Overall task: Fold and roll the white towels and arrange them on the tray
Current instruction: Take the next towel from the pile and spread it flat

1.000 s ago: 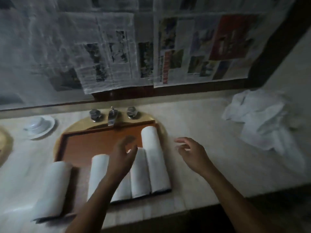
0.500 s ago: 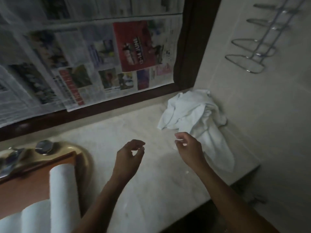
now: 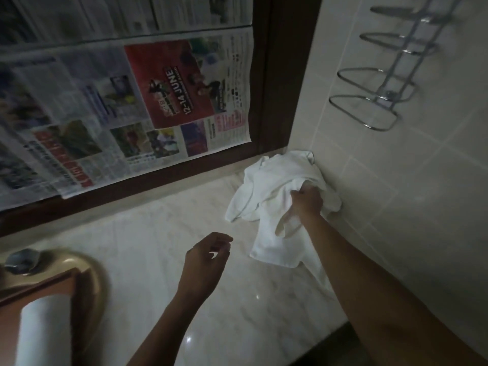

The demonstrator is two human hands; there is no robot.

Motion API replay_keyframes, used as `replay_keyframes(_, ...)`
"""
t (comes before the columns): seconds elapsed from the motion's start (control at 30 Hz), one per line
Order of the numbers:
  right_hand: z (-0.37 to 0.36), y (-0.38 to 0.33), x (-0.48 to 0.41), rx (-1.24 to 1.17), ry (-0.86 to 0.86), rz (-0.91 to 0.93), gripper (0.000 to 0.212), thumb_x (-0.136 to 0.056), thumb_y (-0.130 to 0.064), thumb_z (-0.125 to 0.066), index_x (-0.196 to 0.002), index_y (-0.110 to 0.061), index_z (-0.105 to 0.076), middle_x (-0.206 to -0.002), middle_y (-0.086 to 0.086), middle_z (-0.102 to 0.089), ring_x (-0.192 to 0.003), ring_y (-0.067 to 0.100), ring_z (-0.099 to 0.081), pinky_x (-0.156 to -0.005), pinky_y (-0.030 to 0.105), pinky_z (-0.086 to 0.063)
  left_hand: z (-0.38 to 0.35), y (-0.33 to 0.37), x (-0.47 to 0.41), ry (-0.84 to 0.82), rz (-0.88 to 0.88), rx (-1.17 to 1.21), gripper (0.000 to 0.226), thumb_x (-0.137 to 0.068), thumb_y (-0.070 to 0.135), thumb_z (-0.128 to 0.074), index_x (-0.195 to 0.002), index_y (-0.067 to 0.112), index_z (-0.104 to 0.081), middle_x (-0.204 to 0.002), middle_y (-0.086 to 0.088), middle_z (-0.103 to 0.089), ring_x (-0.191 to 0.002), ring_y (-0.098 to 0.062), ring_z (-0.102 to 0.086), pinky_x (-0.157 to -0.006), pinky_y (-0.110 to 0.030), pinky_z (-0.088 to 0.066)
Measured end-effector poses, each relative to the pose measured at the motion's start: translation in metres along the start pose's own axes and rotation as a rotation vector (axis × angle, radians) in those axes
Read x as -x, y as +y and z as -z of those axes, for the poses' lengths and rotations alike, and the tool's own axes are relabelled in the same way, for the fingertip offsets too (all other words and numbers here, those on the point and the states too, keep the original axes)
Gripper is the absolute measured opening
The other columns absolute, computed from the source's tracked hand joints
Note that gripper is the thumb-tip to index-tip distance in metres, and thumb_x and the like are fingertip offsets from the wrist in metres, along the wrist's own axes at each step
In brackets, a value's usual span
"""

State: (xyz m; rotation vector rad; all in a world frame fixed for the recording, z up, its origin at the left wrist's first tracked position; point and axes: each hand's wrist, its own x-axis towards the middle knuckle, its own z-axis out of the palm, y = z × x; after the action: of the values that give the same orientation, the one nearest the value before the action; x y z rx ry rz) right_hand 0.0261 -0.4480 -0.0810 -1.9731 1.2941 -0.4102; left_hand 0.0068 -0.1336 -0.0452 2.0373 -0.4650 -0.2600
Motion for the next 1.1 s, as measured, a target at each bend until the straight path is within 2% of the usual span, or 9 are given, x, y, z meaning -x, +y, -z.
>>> replay_keyframes(0.27,0.064,-0.052,0.012,-0.23,-0.033,0.302,0.015,-0.092,-0.018,-0.068,-0.091,-0.012,-0.054,-0.089,0.004,-0.059,-0.086,0.024,-0.055,-0.065,0.034,-0.03,0.008,0.001,-0.002,0.016,0.029,-0.025,0.021,-0.094,0.014,-0.07,-0.091,0.034,-0.075,-0.088,0.026,-0.073,-0.087,0.007,-0.068,-0.07,-0.003,-0.043)
replay_keyframes(0.37,0.099,-0.088,0.027,-0.383,-0.109,0.449,0.012,-0.09,-0.019,-0.063,-0.096,-0.011,-0.057,-0.091,0.004,-0.06,-0.084,0.021,-0.055,-0.069,0.034,-0.039,0.015,0.016,-0.007,0.029,-0.02,-0.015,0.02,-0.093,0.012,-0.07,-0.093,0.031,-0.075,-0.088,0.025,-0.074,-0.087,0.007,-0.068,-0.071,-0.003,-0.043)
replay_keyframes(0.53,0.142,-0.13,0.077,-0.461,-0.34,0.699,0.009,-0.082,-0.021,-0.054,-0.081,-0.03,-0.052,-0.071,-0.022,-0.051,-0.069,0.004,-0.045,-0.07,0.033,-0.035,0.032,0.055,-0.018,0.077,-0.12,0.015,0.017,-0.09,0.024,-0.072,-0.105,0.032,-0.071,-0.098,0.018,-0.074,-0.092,0.001,-0.069,-0.075,-0.016,-0.048)
replay_keyframes(0.67,0.169,-0.148,0.134,-0.415,-0.611,0.874,0.015,-0.09,-0.014,-0.056,-0.086,-0.028,-0.05,-0.076,-0.022,-0.053,-0.074,0.0,-0.048,-0.072,0.024,-0.038,0.047,0.092,-0.014,0.047,-0.195,0.009,0.086,-0.077,0.046,-0.087,-0.148,0.037,-0.039,-0.146,0.01,-0.049,-0.126,-0.007,-0.053,-0.095,-0.025,-0.047)
replay_keyframes(0.73,0.182,-0.154,0.168,-0.39,-0.749,0.934,0.017,-0.095,-0.011,-0.056,-0.089,-0.026,-0.052,-0.078,-0.02,-0.055,-0.075,0.0,-0.05,-0.071,0.02,-0.04,0.055,0.115,-0.001,0.004,-0.328,0.001,0.103,-0.072,0.052,-0.09,-0.153,0.039,-0.028,-0.154,0.012,-0.039,-0.135,-0.004,-0.044,-0.105,-0.025,-0.042)
replay_keyframes(0.8,0.188,-0.158,0.194,-0.419,-0.838,0.956,0.017,-0.095,-0.01,-0.056,-0.091,-0.026,-0.054,-0.081,-0.012,-0.056,-0.078,0.004,-0.052,-0.073,0.022,-0.042,0.063,0.133,0.014,-0.063,-0.428,0.078,0.088,-0.077,0.042,-0.089,-0.149,0.031,-0.04,-0.144,0.011,-0.052,-0.129,-0.003,-0.053,-0.102,-0.026,-0.05)
replay_keyframes(0.93,0.196,-0.156,0.222,-0.622,-0.82,0.931,0.018,-0.094,-0.011,-0.06,-0.11,-0.02,-0.057,-0.102,-0.004,-0.065,-0.098,0.01,-0.062,-0.086,0.028,-0.047,0.083,0.145,0.053,-0.047,-0.327,0.311,0.019,-0.096,0.022,-0.073,-0.114,0.017,-0.073,-0.105,0.003,-0.078,-0.099,-0.014,-0.074,-0.086,-0.042,-0.061)
replay_keyframes(1.03,0.193,-0.12,0.233,-0.537,-0.92,0.891,0.058,-0.09,-0.019,-0.071,-0.142,-0.022,-0.045,-0.134,0.002,-0.061,-0.124,0.018,-0.06,-0.1,0.036,-0.051,0.099,0.146,0.088,-0.012,-0.379,0.344,0.019,-0.091,0.016,-0.067,-0.107,0.025,-0.073,-0.1,0.013,-0.077,-0.096,-0.006,-0.072,-0.079,-0.023,-0.056)
replay_keyframes(1.1,0.171,-0.078,0.249,-0.136,-1.048,0.888,0.072,-0.086,-0.028,-0.08,-0.146,-0.035,-0.042,-0.143,-0.013,-0.056,-0.135,0.012,-0.053,-0.111,0.038,-0.045,0.11,0.143,0.112,0.001,-0.369,0.366,0.022,-0.086,0.018,-0.063,-0.1,0.032,-0.071,-0.093,0.017,-0.075,-0.09,0.0,-0.07,-0.074,-0.016,-0.052)
